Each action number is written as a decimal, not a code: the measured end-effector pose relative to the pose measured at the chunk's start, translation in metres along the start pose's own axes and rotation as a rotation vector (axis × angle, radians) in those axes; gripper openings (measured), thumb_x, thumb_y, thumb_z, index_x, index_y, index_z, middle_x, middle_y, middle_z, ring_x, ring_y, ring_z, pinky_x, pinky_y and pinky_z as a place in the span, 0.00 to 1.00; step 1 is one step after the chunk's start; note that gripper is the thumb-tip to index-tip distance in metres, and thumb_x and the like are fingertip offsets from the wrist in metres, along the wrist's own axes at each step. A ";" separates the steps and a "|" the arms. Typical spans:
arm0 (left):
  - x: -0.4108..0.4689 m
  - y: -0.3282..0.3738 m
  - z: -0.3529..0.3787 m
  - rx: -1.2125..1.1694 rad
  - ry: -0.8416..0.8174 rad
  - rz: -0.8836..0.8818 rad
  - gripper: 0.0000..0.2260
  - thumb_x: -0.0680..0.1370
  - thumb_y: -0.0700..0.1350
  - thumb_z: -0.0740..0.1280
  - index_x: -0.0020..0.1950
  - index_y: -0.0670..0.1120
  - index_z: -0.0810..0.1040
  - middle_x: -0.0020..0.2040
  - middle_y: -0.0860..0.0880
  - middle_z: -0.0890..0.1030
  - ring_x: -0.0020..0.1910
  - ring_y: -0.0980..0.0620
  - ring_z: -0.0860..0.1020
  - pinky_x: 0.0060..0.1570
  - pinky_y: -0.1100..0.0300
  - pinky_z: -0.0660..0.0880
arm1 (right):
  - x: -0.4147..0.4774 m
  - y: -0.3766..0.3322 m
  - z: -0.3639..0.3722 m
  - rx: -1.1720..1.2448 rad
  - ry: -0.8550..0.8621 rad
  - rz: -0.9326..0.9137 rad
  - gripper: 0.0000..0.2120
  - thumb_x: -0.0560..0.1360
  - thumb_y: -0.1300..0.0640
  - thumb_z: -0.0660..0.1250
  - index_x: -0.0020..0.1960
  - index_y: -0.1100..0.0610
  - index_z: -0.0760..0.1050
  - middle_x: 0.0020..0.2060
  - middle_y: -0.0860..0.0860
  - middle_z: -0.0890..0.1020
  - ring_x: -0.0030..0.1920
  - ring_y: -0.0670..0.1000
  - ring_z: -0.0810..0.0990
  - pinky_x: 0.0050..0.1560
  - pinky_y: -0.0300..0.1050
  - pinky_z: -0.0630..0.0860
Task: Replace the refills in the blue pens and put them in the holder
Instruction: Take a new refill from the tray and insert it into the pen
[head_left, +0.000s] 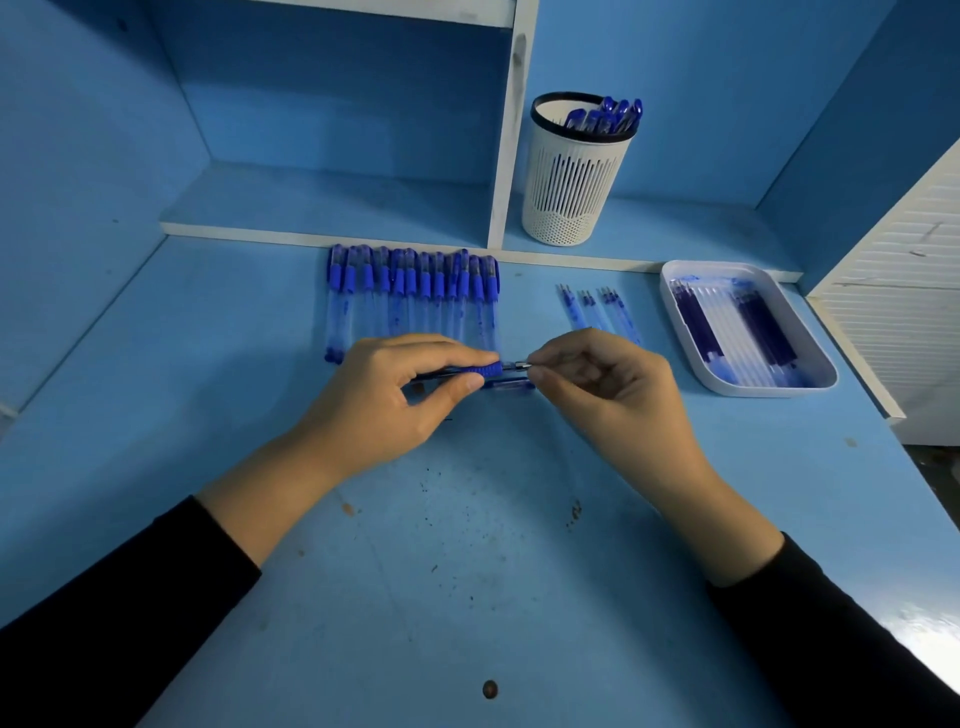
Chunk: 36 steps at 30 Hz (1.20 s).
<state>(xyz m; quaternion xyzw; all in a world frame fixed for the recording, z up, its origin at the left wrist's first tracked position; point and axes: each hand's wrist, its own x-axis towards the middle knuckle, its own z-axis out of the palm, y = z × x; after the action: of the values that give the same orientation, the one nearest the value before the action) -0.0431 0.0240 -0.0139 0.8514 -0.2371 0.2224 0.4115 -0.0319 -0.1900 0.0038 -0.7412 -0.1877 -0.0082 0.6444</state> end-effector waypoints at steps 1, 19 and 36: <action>0.000 0.000 0.000 -0.003 -0.003 -0.001 0.09 0.76 0.40 0.72 0.56 0.44 0.84 0.50 0.58 0.82 0.48 0.64 0.81 0.51 0.67 0.77 | 0.000 0.001 0.000 -0.021 -0.012 -0.002 0.04 0.73 0.68 0.71 0.45 0.61 0.80 0.37 0.49 0.83 0.38 0.43 0.81 0.42 0.30 0.73; -0.001 0.004 -0.002 0.011 -0.025 0.019 0.09 0.77 0.42 0.71 0.57 0.45 0.84 0.49 0.54 0.84 0.45 0.57 0.82 0.41 0.53 0.79 | 0.001 0.004 -0.004 -0.271 -0.067 -0.132 0.03 0.75 0.60 0.71 0.49 0.58 0.81 0.41 0.48 0.84 0.43 0.49 0.82 0.51 0.39 0.77; 0.001 0.007 -0.002 0.025 -0.013 0.059 0.09 0.75 0.40 0.72 0.56 0.43 0.84 0.48 0.56 0.82 0.43 0.64 0.79 0.46 0.70 0.74 | -0.002 0.002 -0.004 -0.287 -0.044 -0.146 0.03 0.76 0.58 0.69 0.47 0.57 0.80 0.37 0.47 0.82 0.40 0.50 0.80 0.47 0.47 0.77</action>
<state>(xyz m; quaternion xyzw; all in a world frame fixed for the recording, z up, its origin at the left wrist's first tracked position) -0.0473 0.0214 -0.0080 0.8506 -0.2619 0.2316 0.3926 -0.0325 -0.1942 0.0018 -0.8099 -0.2521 -0.0658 0.5255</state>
